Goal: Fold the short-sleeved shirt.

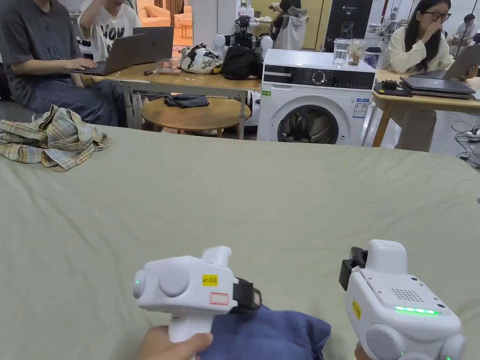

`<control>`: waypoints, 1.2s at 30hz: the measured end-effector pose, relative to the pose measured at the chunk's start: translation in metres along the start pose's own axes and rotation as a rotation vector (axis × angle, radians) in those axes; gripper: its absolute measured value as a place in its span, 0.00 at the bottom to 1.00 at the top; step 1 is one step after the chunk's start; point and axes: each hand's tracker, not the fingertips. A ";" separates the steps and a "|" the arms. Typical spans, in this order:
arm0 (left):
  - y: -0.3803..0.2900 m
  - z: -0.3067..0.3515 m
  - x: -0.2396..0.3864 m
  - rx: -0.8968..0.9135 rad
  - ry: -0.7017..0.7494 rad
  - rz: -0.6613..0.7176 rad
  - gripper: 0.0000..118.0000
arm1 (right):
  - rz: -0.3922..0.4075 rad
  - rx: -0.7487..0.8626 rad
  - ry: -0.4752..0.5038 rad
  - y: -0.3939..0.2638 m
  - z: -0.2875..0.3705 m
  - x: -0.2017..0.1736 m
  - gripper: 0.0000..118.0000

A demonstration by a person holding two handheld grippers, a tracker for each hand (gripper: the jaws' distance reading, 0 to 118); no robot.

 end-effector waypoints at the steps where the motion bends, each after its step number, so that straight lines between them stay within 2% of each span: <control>1: 0.000 0.011 -0.001 0.055 0.042 -0.031 0.00 | -0.002 0.006 0.001 0.001 -0.001 -0.001 0.00; 5: -0.007 0.046 -0.005 0.280 0.217 -0.155 0.00 | -0.002 0.046 -0.002 0.006 -0.002 -0.009 0.00; 11: -0.035 0.085 -0.011 0.719 0.395 -0.226 0.00 | -0.005 0.111 0.010 0.015 0.002 -0.019 0.00; 15: -0.045 0.094 -0.005 0.835 0.552 -0.314 0.00 | 0.001 0.150 0.011 0.020 0.007 -0.025 0.00; 17: -0.045 0.097 -0.005 0.849 0.618 -0.336 0.00 | 0.004 0.163 0.002 0.023 0.009 -0.027 0.00; 23: -0.046 0.106 -0.007 0.829 0.631 -0.357 0.00 | 0.009 0.115 0.005 0.012 0.032 -0.032 0.00; 29: -0.050 0.105 -0.014 0.783 0.631 -0.354 0.00 | 0.095 -0.096 0.092 -0.036 0.053 -0.058 0.00; 34: -0.051 0.105 -0.022 0.725 0.596 -0.301 0.00 | 0.086 -0.322 0.110 -0.080 0.036 -0.071 0.00; 36: -0.053 0.105 -0.027 0.695 0.573 -0.282 0.00 | 0.077 -0.427 0.082 -0.094 0.021 -0.070 0.00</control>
